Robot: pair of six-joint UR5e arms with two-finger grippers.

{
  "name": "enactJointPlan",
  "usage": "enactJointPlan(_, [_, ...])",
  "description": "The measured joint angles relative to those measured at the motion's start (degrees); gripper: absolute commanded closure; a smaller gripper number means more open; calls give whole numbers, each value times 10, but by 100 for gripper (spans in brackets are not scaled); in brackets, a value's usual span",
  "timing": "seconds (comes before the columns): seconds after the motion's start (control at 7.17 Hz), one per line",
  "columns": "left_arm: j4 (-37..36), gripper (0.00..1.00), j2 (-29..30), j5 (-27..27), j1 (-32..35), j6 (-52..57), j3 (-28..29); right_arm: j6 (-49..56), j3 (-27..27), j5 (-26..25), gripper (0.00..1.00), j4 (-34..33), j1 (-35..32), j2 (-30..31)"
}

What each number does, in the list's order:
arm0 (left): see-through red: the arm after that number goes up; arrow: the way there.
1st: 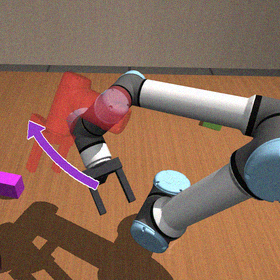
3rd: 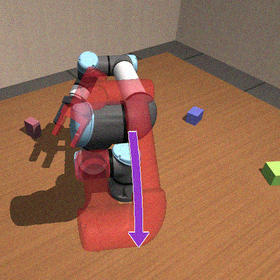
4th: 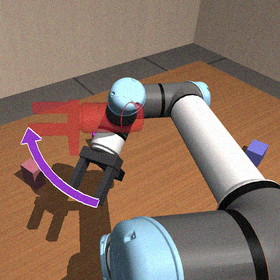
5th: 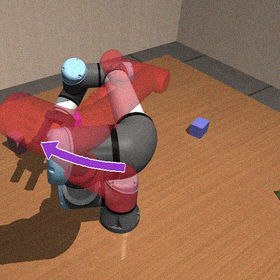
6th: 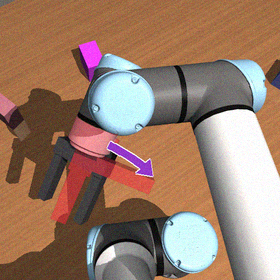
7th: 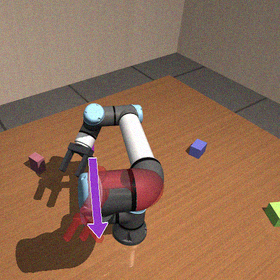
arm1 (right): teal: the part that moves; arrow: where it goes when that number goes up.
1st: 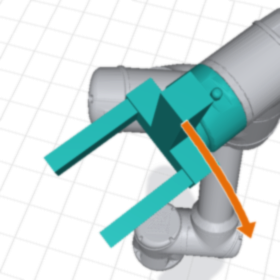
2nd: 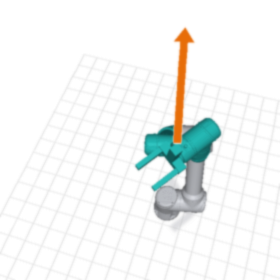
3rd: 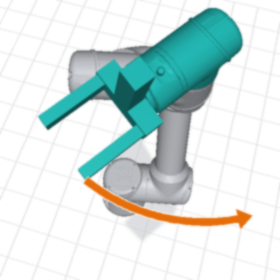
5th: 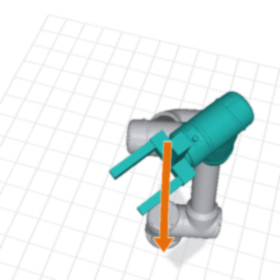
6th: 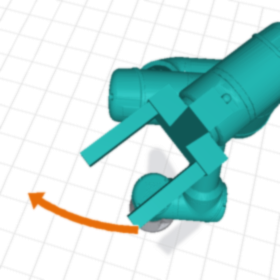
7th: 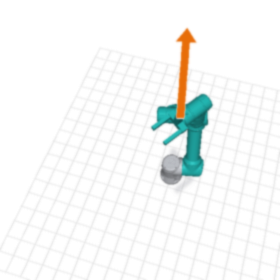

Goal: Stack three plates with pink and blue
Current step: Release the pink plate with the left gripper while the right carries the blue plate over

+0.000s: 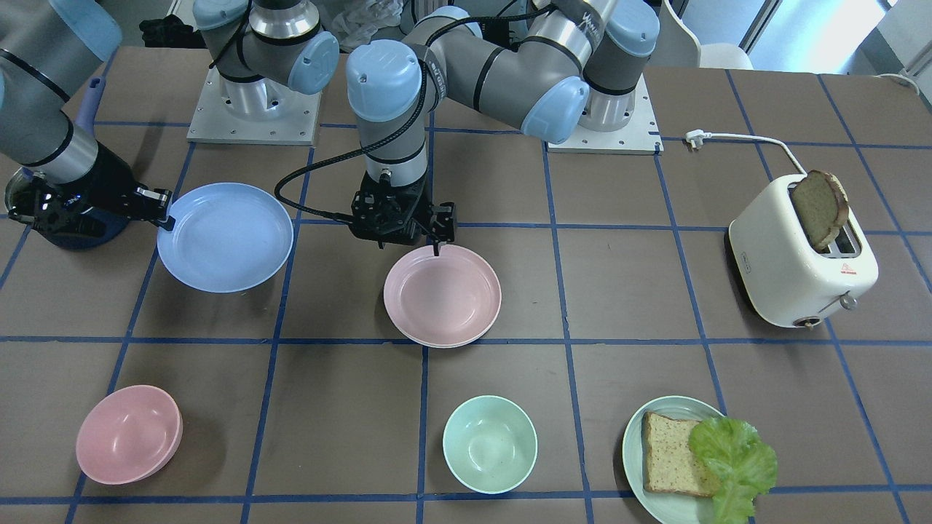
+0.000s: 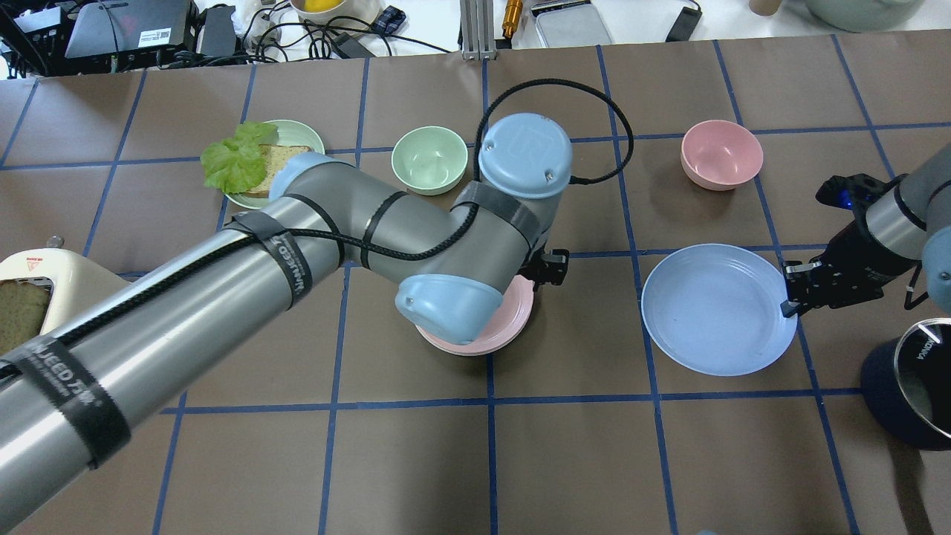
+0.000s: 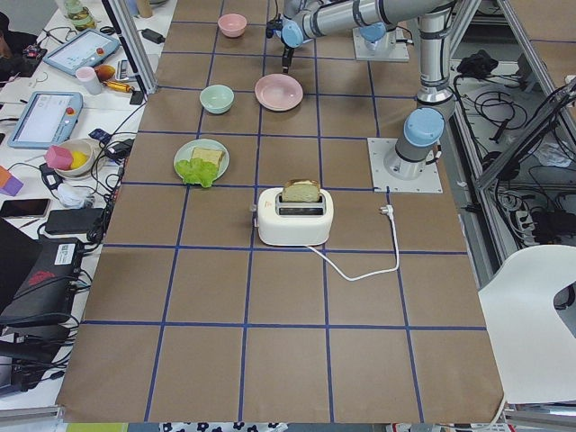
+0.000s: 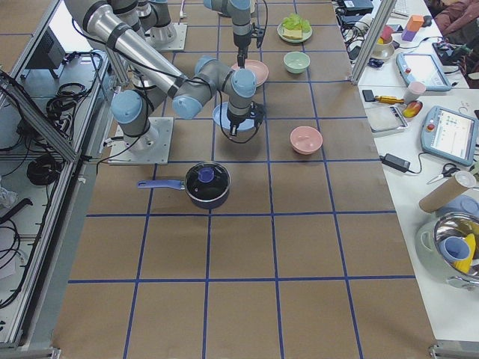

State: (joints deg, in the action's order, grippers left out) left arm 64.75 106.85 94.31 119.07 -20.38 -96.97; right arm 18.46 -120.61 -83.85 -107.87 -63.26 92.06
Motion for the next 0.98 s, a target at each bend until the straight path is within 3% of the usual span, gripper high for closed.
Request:
enactJointPlan(0.28, [92,0,-60,-16,-44,8,8,-124,5,5,100,-15,-95,1])
enactJointPlan(0.56, [180,0,-120,-25,-88,20,14,-276,12,18,100,-78,-223,-9])
enactJointPlan(0.98, [222,0,-173,-26,-157,60,15,-394,62,34,100,-191,-347,-77])
